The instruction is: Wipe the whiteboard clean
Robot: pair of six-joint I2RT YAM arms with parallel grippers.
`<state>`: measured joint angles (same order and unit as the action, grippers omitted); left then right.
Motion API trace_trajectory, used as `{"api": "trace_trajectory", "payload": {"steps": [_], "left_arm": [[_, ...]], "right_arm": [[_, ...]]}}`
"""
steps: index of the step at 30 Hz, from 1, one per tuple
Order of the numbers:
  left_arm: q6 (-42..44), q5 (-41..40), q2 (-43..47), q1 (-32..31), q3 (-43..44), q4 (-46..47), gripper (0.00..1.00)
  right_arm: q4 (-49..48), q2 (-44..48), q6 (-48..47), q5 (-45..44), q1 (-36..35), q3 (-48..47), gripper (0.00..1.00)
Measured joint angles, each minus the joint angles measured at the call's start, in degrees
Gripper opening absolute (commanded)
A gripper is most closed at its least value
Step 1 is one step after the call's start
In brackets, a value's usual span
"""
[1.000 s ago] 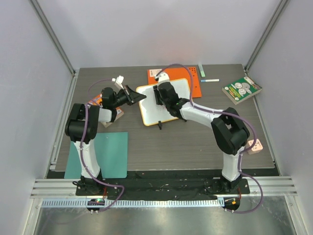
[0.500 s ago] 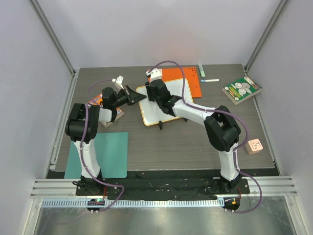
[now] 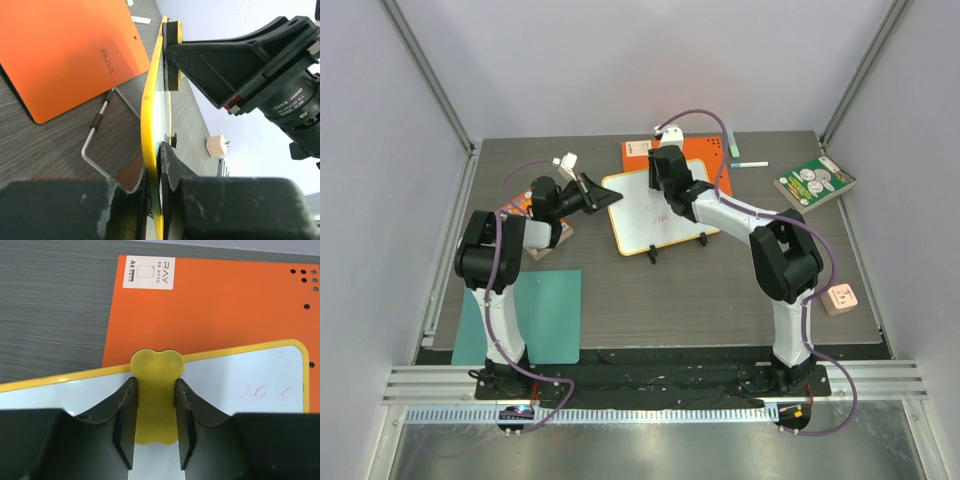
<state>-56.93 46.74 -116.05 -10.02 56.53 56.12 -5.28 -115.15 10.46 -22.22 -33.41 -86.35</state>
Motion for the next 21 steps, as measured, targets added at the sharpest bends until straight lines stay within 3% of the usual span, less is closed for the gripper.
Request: {"api": "trace_trajectory", "payload": {"steps": [11,21], "left_arm": [[0.24,0.87,0.2,-0.07,0.02,-0.26,0.0],[0.61,1.29,0.2,0.02,0.02,-0.37,0.0]], "right_arm": [[-1.68,0.66,-0.83,-1.51,-1.62,1.62,0.01],[-2.01,6.62,-1.4,-3.39,-8.63,12.35,0.02]]}}
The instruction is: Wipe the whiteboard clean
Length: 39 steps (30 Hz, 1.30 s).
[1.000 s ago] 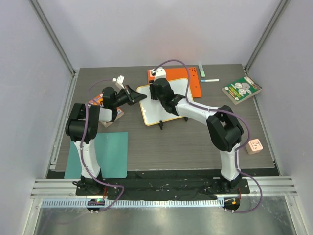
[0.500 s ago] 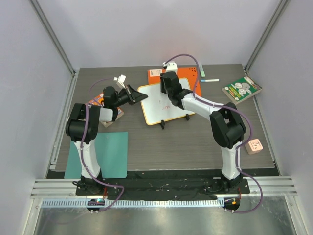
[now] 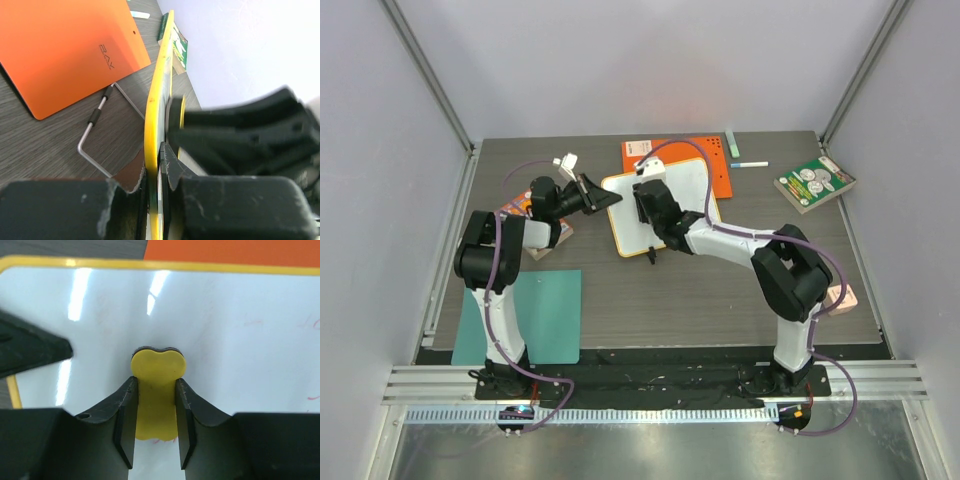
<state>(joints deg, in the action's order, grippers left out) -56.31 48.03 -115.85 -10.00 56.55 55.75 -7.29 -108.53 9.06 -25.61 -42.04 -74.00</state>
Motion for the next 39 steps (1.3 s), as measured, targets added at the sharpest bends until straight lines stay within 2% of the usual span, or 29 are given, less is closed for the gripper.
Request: {"api": "trace_trajectory", "payload": {"steps": [9,16,22,29,39], "left_arm": [[0.46,0.66,0.0,-0.04,-0.55,-0.37,0.0],[1.46,1.7,0.0,-0.7,-0.66,-0.42,0.0],[1.68,2.56,0.0,-1.7,-0.72,-0.35,0.0],[1.4,4.31,0.0,-1.99,-1.01,0.48,0.0],[2.14,5.05,1.36,-0.87,-3.02,0.72,0.0]], "right_arm": [[-9.79,2.89,-1.11,-2.62,-2.95,10.67,0.01],[-16.57,5.05,2.36,-7.63,-2.93,18.18,0.01],[-15.74,7.93,5.16,-12.17,1.64,22.95,0.01],[-12.9,8.11,4.7,-14.6,7.45,23.45,0.01],[-12.85,8.13,2.91,-14.32,6.51,23.45,0.02]]}}
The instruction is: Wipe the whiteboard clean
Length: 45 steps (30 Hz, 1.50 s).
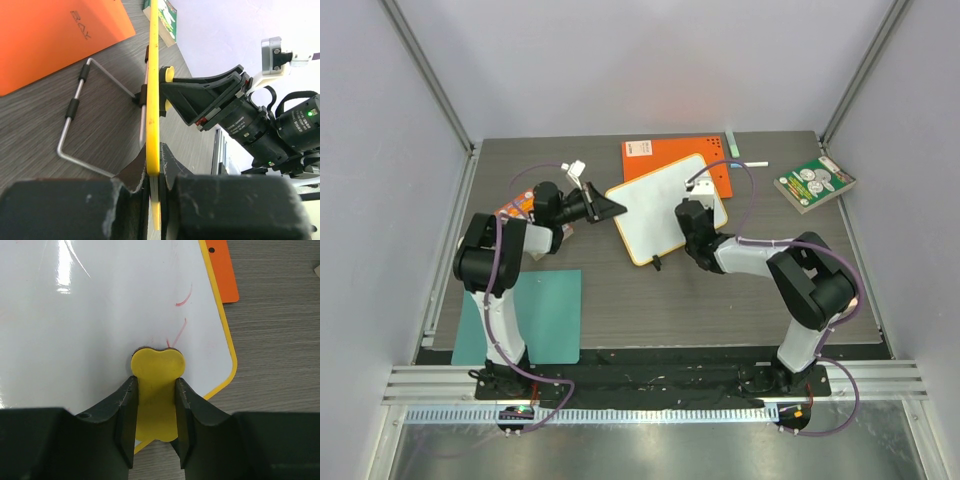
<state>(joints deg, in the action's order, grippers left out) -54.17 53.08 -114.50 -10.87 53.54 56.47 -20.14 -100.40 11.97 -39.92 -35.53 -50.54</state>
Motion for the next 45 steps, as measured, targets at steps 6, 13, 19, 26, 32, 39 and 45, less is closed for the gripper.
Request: {"api": "trace_trajectory", "payload": {"steps": [6,13,19,26,32,39,45], "left_arm": [[0.61,-0.48,0.98,1.11,-2.29,-0.11,0.0],[0.57,-0.57,1.18,1.2,-3.19,0.79,0.0],[0.7,-0.55,1.44,1.27,-3.37,0.7,0.0],[0.48,-0.42,1.44,1.27,-3.37,0.46,0.0],[0.22,-0.31,1.44,1.49,-3.37,0.22,0.0],[0.11,-0.24,1.44,1.57,-3.37,0.22,0.0],[0.15,-0.11,1.44,1.55,-3.34,0.42,0.0]], "right_arm": [[-0.61,0.02,-0.5,1.64,0.26,-0.02,0.01],[-0.74,-0.28,-2.58,2.86,2.69,-1.6,0.01],[-1.31,-1.03,-3.39,5.16,7.93,-3.56,0.01],[-3.34,-1.75,-5.01,11.74,8.22,-3.56,0.01],[-6.1,-1.75,-6.73,17.4,5.95,-3.56,0.01],[-9.18,-2.12,-6.99,18.34,2.12,-3.45,0.01],[-17.42,-1.86,-2.45,13.35,2.4,2.54,0.01]]}}
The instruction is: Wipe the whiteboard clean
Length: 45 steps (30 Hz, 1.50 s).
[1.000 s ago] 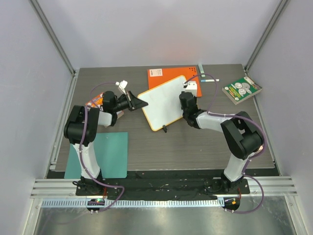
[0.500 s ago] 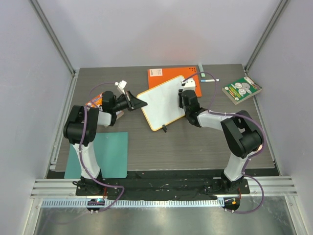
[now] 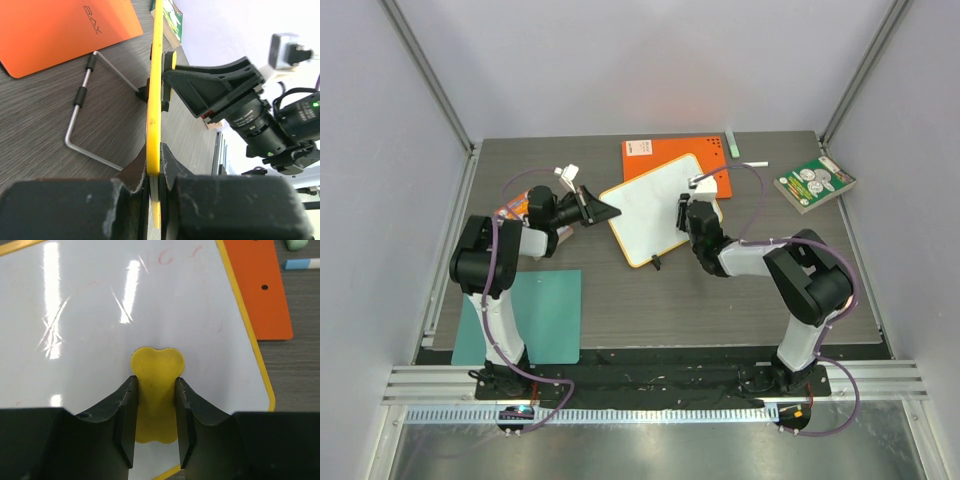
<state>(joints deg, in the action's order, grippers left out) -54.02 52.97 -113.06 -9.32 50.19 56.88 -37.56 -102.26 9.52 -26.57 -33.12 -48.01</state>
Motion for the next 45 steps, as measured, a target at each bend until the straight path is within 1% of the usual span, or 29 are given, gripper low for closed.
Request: {"api": "trace_trajectory", "payload": {"steps": [4,10,15,20,26,30,34,37,40,45], "left_arm": [[0.0,0.02,0.0,-0.04,0.0,0.22,0.0],[0.0,0.17,0.0,-0.04,0.0,0.42,0.0],[0.0,0.26,0.0,-0.04,0.0,0.72,0.0],[-0.02,0.63,0.0,-0.04,0.0,0.74,0.0],[0.2,0.9,0.0,-0.04,0.0,0.74,0.0],[0.24,1.05,0.0,-0.04,0.0,0.76,0.0],[0.24,1.07,0.0,-0.11,0.0,0.79,0.0],[0.26,1.09,0.0,-0.17,0.0,1.03,0.0],[0.11,1.05,0.0,-0.24,0.0,1.14,0.0],[-1.14,1.01,0.0,-0.31,0.0,1.09,0.0]], "right_arm": [[-0.74,0.79,4.39,-1.75,2.4,2.84,0.01],[1.2,1.16,8.87,-5.16,5.99,4.7,0.01],[1.53,1.16,9.64,-5.01,6.62,4.61,0.01],[2.82,1.16,9.03,-2.62,6.91,3.19,0.01],[4.55,1.07,8.63,4.48,6.97,-3.45,0.02],[4.83,0.98,8.57,6.38,6.93,-7.8,0.01],[5.25,-1.46,7.65,5.44,6.93,-13.64,0.02],[6.21,-5.86,6.88,3.61,6.93,-19.93,0.01],[9.18,-10.32,6.73,2.27,7.02,-25.66,0.02],[12.17,-12.39,7.72,0.37,7.43,-28.76,0.01]]}}
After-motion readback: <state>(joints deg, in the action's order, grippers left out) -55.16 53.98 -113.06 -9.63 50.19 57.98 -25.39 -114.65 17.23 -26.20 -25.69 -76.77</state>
